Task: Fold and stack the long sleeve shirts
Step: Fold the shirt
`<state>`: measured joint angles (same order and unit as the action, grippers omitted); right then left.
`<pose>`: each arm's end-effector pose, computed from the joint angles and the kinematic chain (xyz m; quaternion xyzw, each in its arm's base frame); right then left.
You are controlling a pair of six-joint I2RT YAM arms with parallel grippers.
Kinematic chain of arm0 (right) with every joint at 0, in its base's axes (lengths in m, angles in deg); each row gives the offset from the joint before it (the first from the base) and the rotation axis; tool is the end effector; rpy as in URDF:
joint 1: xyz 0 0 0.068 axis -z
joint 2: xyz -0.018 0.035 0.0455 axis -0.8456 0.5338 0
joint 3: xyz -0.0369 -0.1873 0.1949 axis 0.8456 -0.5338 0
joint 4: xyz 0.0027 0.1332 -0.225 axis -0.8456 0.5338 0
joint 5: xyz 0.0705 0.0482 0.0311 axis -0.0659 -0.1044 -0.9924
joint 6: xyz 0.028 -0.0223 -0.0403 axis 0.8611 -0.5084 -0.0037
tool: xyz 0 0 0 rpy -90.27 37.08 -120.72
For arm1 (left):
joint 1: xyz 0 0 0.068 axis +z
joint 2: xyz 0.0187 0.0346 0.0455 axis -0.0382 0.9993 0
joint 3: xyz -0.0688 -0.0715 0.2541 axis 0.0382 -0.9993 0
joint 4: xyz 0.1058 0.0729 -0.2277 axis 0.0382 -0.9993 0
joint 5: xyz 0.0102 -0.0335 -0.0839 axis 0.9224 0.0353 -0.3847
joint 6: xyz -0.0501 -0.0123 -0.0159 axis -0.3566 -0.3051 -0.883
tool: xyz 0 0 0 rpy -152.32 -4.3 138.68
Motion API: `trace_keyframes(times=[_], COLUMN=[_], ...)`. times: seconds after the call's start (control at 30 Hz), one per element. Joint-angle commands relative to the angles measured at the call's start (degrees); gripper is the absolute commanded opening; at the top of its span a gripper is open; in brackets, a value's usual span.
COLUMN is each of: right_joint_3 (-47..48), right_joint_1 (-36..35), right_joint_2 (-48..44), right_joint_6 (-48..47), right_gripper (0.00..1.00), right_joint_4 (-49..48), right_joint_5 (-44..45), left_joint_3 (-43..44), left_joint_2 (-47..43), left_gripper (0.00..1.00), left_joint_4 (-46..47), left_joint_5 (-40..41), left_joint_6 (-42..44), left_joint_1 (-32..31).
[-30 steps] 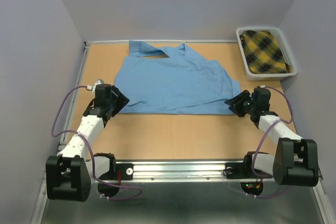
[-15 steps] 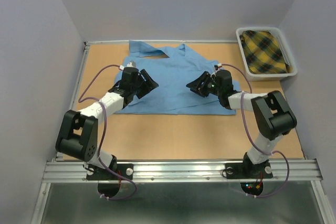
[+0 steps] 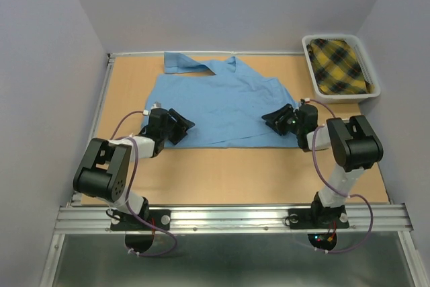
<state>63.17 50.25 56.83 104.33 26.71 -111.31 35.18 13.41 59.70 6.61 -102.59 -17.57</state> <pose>0.3141 0.0554 0.1090 0.2671 0.8005 0.4201 0.3337 0.2760 -0.0826 0.1496 -0.2649 0.8272 -0.3513 0.3494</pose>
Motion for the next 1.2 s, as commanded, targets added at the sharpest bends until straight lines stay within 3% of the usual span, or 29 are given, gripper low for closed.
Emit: trace_keyframes(times=[0.0, 0.17, 0.37, 0.47, 0.63, 0.73, 0.9, 1.17], right_joint_3=[-6.2, -9.5, -11.1, -8.9, -5.1, -3.0, -0.8, -4.1], right_joint_1=[6.1, 13.2, 14.2, 13.7, 11.1, 7.7, 2.0, 1.2], right_joint_2=[-3.1, -3.8, -13.2, -21.9, -26.5, -26.1, -20.4, -12.6], right_joint_6=[-4.0, -5.3, -8.2, -9.7, -8.7, -7.2, -4.3, -1.9], right_gripper=[0.5, 0.5, 0.5, 0.5, 0.5, 0.5, 0.5, 0.5], right_joint_4=[-1.7, -1.8, 2.0, 9.6, 13.0, 12.8, 7.8, -0.8], right_joint_5=[1.1, -1.4, -4.6, -5.7, -7.0, -6.9, -5.9, -4.1], left_joint_3=[-5.3, -7.5, -9.6, -6.9, 3.1, 10.4, 23.7, 36.6], left_joint_2=[-1.3, -3.9, -11.4, -16.6, -19.6, -16.5, -4.2, 16.9], left_gripper=[0.68, 0.68, 0.68, 0.68, 0.69, 0.69, 0.69, 0.69], left_joint_4=[-3.9, -4.9, -9.9, -13.0, -17.4, -17.3, -13.3, -6.2], left_joint_5=[2.4, 2.0, 1.5, 1.0, 2.2, 1.6, 0.1, -4.6], left_joint_6=[-2.0, -2.2, -1.2, 0.7, 2.4, 2.7, 5.5, 3.7], left_joint_1=[1.0, 1.7, 1.8, 0.9, -4.8, -8.9, -14.6, -19.0])
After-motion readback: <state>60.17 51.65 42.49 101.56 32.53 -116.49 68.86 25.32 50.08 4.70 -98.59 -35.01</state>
